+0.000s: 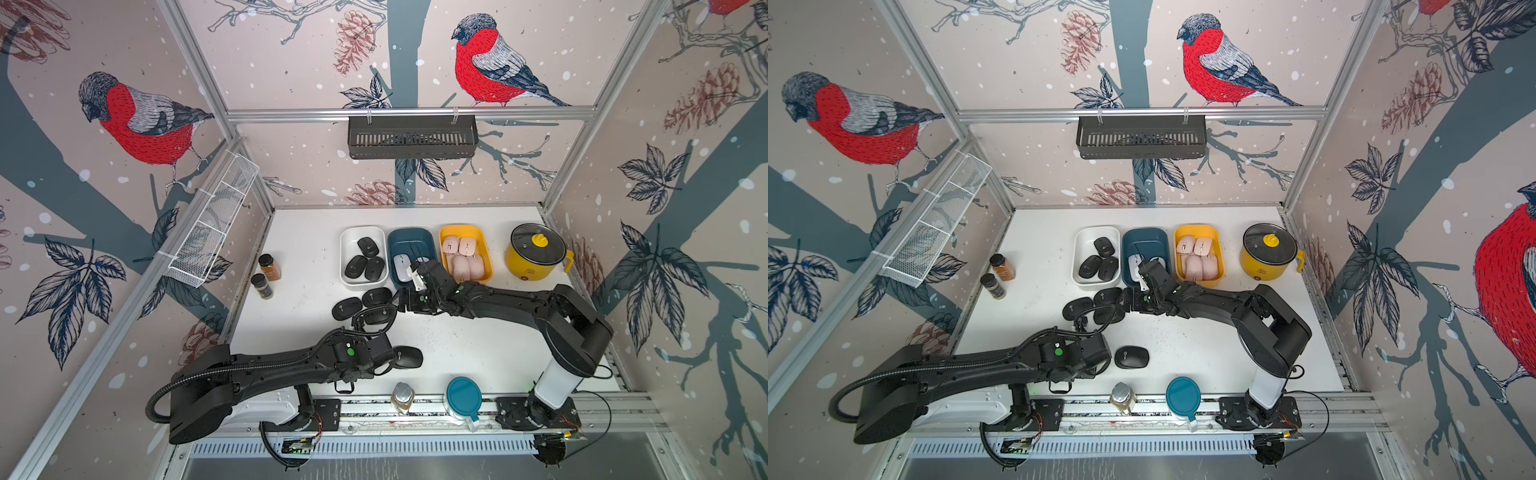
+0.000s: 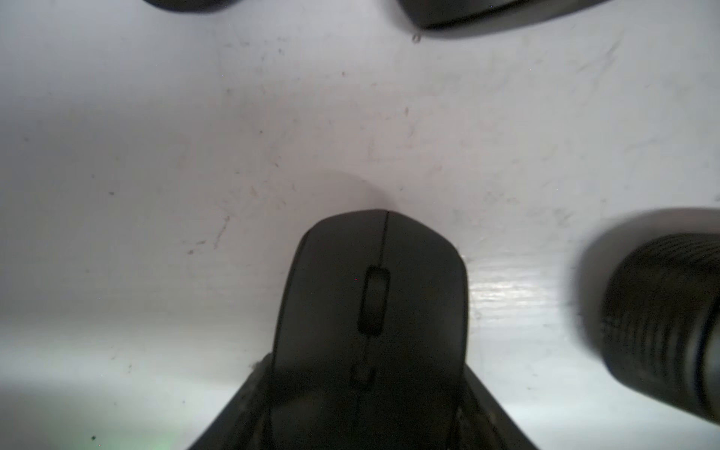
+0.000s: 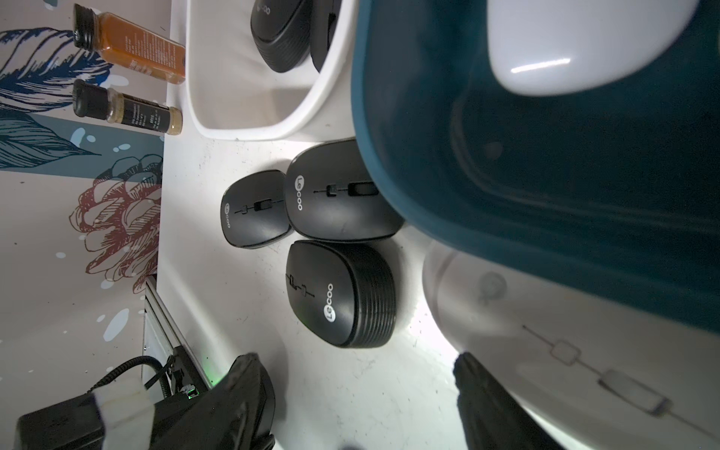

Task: Place the mice by color into the storage box
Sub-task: Pick up the mouse from the center of the board.

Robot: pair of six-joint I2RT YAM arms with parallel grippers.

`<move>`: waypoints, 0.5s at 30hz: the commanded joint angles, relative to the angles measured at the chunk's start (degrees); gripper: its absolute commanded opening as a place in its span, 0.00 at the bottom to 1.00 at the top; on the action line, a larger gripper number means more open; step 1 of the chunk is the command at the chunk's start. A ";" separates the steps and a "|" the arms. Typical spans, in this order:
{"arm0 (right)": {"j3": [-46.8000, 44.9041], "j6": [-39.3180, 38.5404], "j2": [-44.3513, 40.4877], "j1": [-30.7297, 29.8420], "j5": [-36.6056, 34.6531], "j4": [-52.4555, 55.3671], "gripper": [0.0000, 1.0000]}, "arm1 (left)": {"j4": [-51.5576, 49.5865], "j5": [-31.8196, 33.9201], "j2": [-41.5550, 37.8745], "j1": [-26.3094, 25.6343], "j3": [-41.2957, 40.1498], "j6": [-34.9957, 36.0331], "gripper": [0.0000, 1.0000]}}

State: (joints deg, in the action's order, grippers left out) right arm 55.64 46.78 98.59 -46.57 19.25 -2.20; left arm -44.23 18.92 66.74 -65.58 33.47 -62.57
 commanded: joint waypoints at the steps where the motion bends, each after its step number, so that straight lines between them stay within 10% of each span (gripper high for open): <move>1: -0.02 0.60 -1.73 0.55 -0.06 -0.13 0.79 | -4.78 4.67 -0.86 0.84 2.84 -0.50 0.53; 15: -2.67 -0.95 -9.09 4.80 -2.63 2.89 0.79 | -3.89 10.62 -0.13 15.68 20.44 17.60 0.52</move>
State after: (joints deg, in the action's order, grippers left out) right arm 53.56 46.50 90.65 -42.26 17.67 -0.14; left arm -49.47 26.22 65.78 -52.07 51.86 -51.75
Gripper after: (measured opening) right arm 0.795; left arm 0.621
